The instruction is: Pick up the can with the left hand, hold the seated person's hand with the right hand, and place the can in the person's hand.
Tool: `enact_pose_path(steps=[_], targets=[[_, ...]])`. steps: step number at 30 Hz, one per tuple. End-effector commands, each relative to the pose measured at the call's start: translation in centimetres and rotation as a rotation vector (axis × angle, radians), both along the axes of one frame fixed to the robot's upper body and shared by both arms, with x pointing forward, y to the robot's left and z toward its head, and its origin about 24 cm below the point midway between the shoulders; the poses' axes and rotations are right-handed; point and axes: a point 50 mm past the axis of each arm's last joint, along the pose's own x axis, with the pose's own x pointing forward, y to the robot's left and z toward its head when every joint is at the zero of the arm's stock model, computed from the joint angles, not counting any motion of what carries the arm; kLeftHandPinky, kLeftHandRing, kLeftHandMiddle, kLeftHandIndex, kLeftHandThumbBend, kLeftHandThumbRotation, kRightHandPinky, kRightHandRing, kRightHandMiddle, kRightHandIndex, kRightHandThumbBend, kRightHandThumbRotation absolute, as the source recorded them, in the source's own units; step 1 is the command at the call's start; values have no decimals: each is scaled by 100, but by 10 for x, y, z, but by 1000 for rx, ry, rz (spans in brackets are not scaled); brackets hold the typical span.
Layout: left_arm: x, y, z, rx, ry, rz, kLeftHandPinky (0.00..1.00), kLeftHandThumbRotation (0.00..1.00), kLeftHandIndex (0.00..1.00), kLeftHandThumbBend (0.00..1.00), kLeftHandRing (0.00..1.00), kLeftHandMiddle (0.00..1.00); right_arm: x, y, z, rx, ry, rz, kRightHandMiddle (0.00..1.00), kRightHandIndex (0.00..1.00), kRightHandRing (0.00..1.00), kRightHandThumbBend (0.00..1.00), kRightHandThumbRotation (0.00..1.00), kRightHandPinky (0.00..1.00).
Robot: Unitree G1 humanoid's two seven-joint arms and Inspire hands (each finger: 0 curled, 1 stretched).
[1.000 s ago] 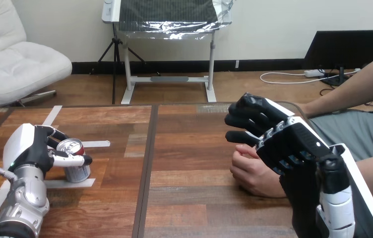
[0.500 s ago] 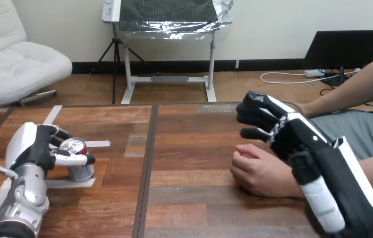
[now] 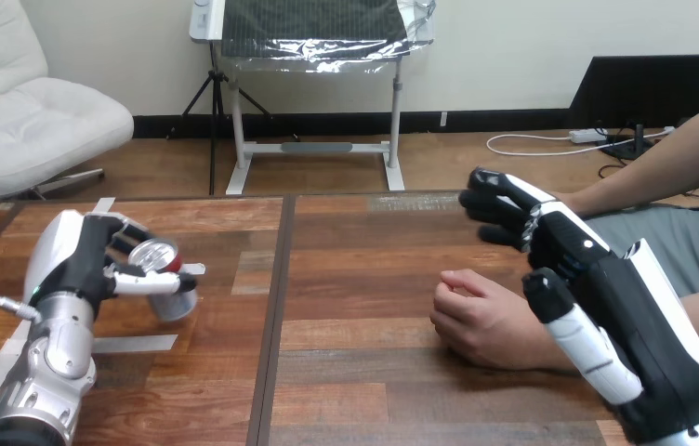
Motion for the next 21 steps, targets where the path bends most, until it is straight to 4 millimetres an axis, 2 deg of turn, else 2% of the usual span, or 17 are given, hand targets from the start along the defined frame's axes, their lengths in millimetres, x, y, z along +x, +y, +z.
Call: enact_pose_path(steps=[1, 13, 21], targets=[[14, -9, 48, 0, -189, -98, 31, 0, 46, 74, 35, 40, 24, -12, 11, -82, -83, -32, 90, 89, 90, 71, 89, 89], [6, -21, 70, -7, -237, -182, 28, 0, 46, 75, 33, 39, 44, -29, 11, -196, -73, -83, 91, 89, 91, 81, 85, 87], [-1, -30, 90, 22, -279, -259, 28, 0, 45, 76, 32, 39, 57, -41, 13, -316, -61, -109, 91, 91, 89, 86, 84, 82]])
